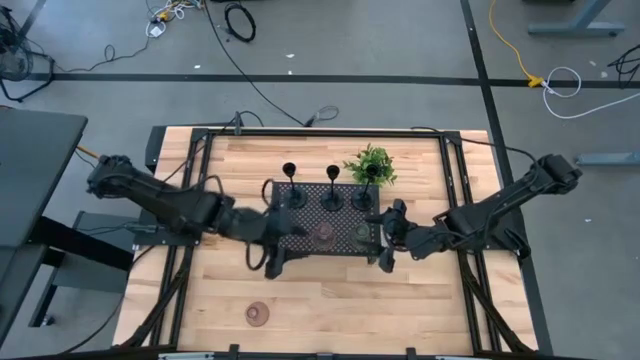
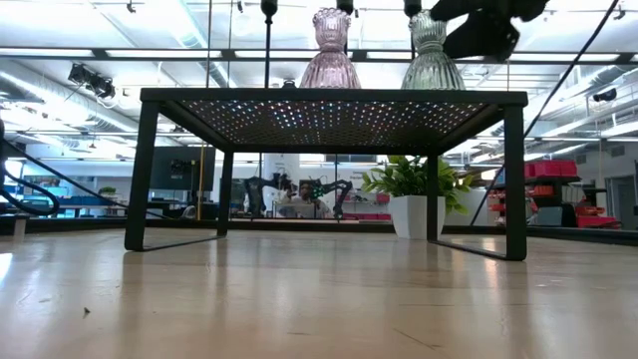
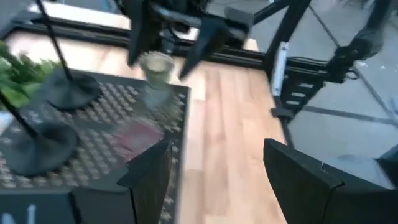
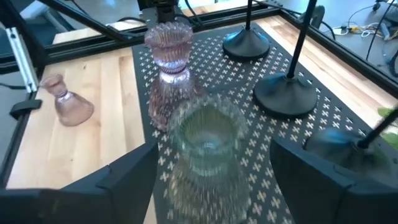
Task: Pick & Place candle stick holders
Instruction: Put the pink candle holder on the shelf
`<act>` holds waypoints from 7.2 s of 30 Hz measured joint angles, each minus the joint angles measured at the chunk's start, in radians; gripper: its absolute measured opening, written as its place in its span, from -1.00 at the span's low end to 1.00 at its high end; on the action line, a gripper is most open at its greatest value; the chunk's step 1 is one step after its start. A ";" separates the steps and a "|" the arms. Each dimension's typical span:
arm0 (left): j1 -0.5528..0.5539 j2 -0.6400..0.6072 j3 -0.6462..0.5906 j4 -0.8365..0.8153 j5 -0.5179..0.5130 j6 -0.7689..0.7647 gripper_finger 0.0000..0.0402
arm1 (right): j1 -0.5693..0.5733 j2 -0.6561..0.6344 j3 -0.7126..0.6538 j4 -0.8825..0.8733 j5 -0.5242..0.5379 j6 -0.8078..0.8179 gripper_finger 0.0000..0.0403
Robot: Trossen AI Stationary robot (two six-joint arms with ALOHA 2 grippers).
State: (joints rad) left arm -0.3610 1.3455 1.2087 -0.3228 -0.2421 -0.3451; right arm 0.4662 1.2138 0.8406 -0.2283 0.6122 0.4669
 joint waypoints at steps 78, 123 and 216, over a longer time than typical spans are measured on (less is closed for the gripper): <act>-0.728 0.444 -0.104 -0.315 -0.545 -1.056 0.26 | 0.115 -0.157 0.000 -0.198 -0.027 0.150 0.47; -0.559 0.290 0.084 -0.312 -0.772 -0.549 -0.38 | 0.134 -0.157 0.000 -0.183 -0.021 0.153 0.47; -0.026 -0.128 -0.433 0.250 -0.326 -0.167 -0.38 | 0.134 -0.157 0.000 -0.193 0.000 0.147 0.47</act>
State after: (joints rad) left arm -0.3866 1.2177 0.7753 -0.0727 -0.5679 -0.5123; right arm 0.6003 1.0573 0.8406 -0.4210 0.6125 0.6136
